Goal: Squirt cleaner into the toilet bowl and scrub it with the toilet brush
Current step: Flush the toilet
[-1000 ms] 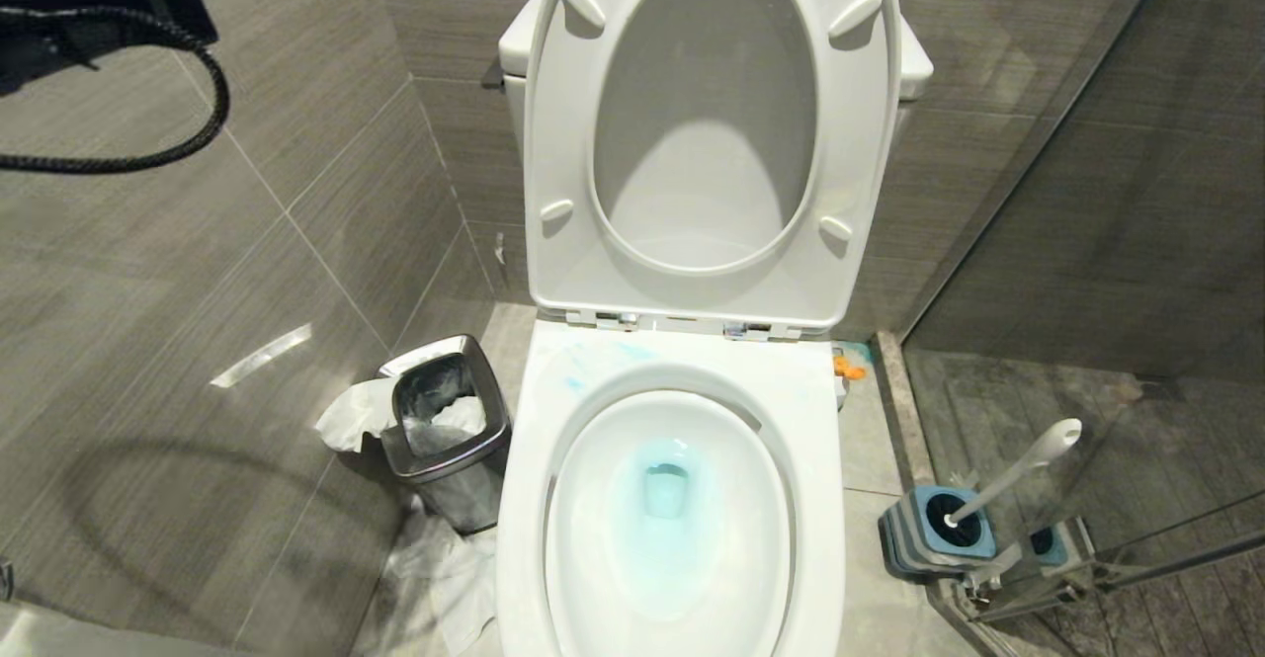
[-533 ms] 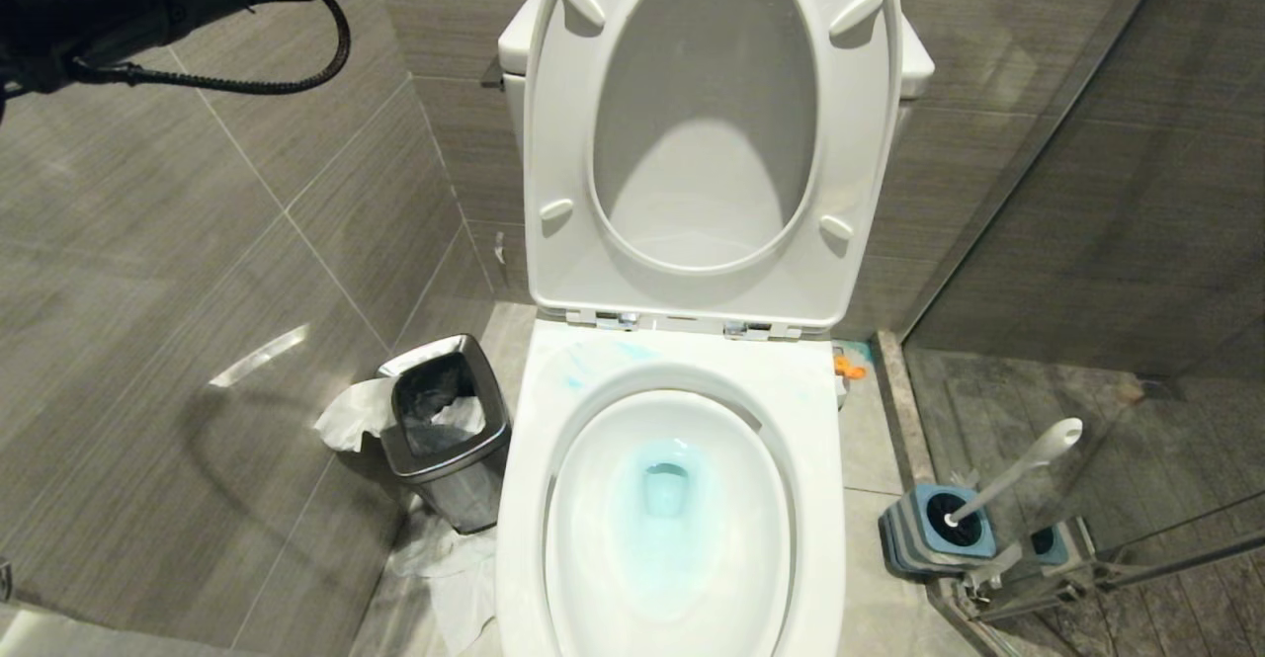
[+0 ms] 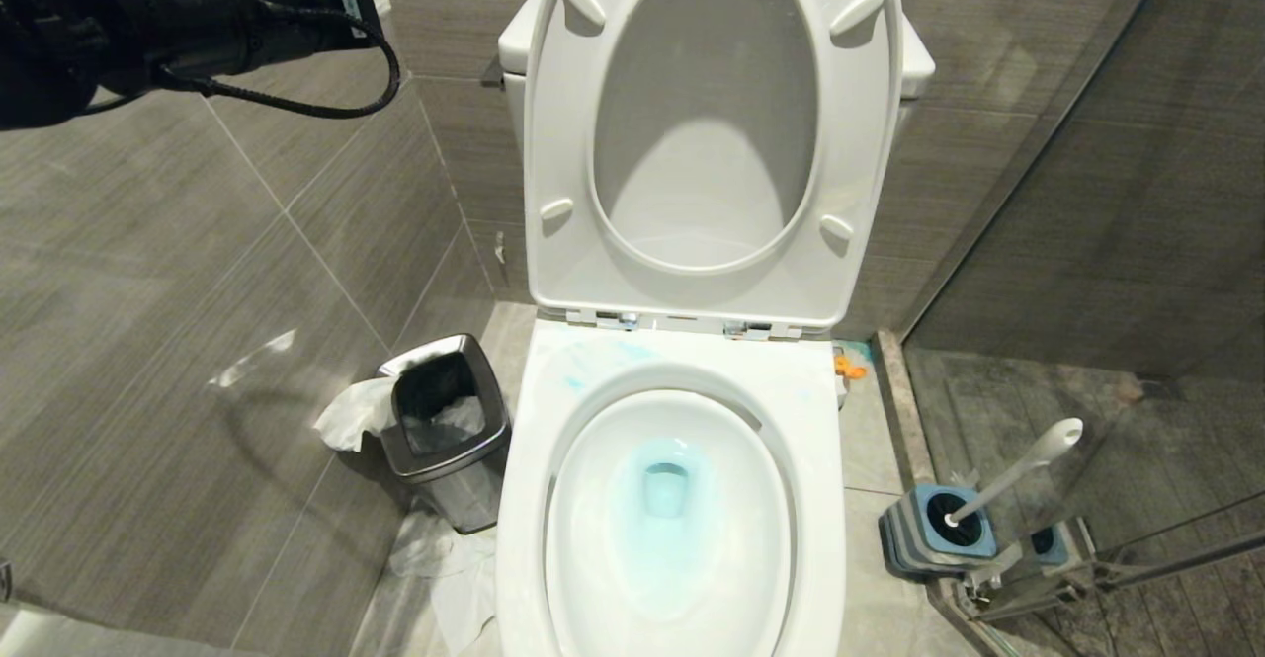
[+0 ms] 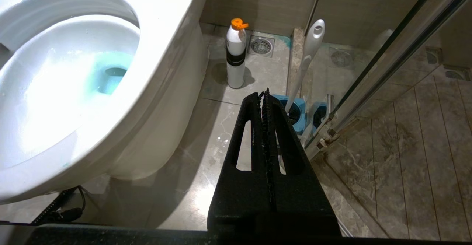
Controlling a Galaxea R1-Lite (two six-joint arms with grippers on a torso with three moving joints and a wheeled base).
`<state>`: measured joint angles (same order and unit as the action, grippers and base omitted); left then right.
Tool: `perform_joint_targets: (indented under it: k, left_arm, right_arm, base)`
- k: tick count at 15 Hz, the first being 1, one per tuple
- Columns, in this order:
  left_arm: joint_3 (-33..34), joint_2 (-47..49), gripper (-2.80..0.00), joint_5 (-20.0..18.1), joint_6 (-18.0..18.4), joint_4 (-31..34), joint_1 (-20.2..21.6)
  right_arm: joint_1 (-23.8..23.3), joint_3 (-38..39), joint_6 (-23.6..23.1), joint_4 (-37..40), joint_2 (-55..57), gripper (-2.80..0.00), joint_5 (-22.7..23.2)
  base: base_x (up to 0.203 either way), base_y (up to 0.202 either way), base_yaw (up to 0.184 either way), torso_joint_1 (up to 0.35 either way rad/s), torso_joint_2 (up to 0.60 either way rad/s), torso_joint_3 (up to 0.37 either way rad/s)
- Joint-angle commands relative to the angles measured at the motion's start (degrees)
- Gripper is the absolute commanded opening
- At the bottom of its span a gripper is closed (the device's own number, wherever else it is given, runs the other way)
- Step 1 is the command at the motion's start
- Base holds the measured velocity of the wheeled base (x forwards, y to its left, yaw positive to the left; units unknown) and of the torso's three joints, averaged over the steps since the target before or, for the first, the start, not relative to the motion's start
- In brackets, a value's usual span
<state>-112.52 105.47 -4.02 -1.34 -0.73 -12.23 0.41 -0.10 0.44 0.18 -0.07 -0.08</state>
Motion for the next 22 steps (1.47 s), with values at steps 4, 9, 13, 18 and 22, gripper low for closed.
perform_joint_targets:
  k: [4,9,13,18,22]
  left_arm:
    - [-0.1,-0.1,-2.8,0.2,0.0,0.6,-0.2]
    - [-0.1,0.2,-2.8,0.9,0.2,-3.5,-0.2]
    - [-0.1,0.5,-2.8,2.8,1.2,-5.9,-0.1]
    - [-0.1,0.9,-2.8,8.5,2.3,-10.9,-0.1]
    - [-0.1,1.2,-2.8,11.9,2.1,-15.5,-0.3]
  right_arm:
    - [0.0,0.0,0.0,0.0,0.1,-2.8,0.0]
    - [0.0,0.0,0.0,0.0,0.1,-2.8,0.0]
    - [0.0,0.0,0.0,0.0,0.1,-2.8,0.0]
    - [0.0,0.0,0.0,0.0,0.1,-2.8,0.0]
    - [0.0,0.0,0.0,0.0,0.1,-2.8,0.0]
  base:
    - [0.0,0.0,0.0,0.0,0.0,0.0]
    - [0.0,0.0,0.0,0.0,0.0,0.0]
    - [0.0,0.0,0.0,0.0,0.0,0.0]
    - [0.0,0.0,0.0,0.0,0.0,-0.013]
    - [0.0,0.0,0.0,0.002,0.0,-0.163]
